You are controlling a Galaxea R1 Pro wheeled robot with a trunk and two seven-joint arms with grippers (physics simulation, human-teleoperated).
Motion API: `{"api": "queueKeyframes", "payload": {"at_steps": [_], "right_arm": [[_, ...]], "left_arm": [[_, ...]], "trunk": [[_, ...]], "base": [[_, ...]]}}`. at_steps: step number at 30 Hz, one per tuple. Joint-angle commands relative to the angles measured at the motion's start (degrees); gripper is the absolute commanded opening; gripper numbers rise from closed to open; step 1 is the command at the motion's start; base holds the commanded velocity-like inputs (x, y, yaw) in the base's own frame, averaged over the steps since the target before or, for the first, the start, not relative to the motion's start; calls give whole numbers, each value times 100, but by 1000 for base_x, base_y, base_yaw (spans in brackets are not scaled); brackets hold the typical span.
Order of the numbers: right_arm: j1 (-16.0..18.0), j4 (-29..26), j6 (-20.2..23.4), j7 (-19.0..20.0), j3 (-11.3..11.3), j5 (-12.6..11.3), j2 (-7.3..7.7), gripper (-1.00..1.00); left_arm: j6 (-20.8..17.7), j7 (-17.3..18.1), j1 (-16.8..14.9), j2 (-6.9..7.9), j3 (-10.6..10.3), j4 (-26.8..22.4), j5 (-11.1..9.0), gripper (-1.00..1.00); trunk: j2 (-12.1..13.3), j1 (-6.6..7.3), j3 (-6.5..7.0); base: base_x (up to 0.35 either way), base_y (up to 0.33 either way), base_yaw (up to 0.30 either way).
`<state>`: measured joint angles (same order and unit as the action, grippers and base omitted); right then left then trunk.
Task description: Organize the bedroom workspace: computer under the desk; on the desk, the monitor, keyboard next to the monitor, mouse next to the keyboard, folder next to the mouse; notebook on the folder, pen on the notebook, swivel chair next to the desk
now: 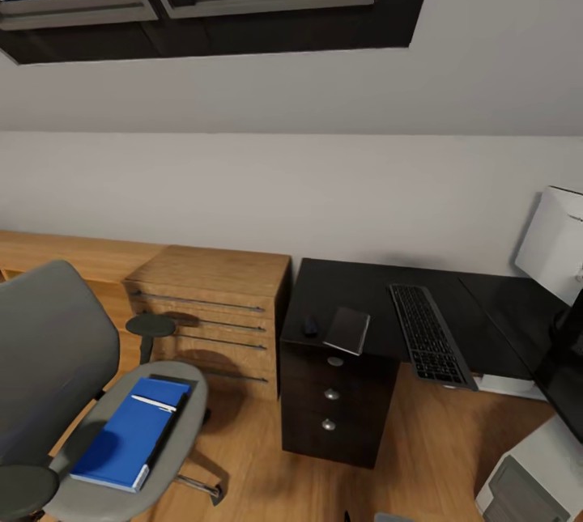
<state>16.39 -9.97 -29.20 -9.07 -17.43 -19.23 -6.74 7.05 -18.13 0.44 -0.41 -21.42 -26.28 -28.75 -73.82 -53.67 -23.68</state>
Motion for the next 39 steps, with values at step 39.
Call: {"api": "queueKeyframes", "payload": {"at_steps": [39], "right_arm": [[4,153,-146,-34,-59,-12,6,100]], "left_arm": [[315,-41,0,5,-53,14,-55,100]], "trunk": [[-3,0,142]], "base": [[-56,0,-127]]}}
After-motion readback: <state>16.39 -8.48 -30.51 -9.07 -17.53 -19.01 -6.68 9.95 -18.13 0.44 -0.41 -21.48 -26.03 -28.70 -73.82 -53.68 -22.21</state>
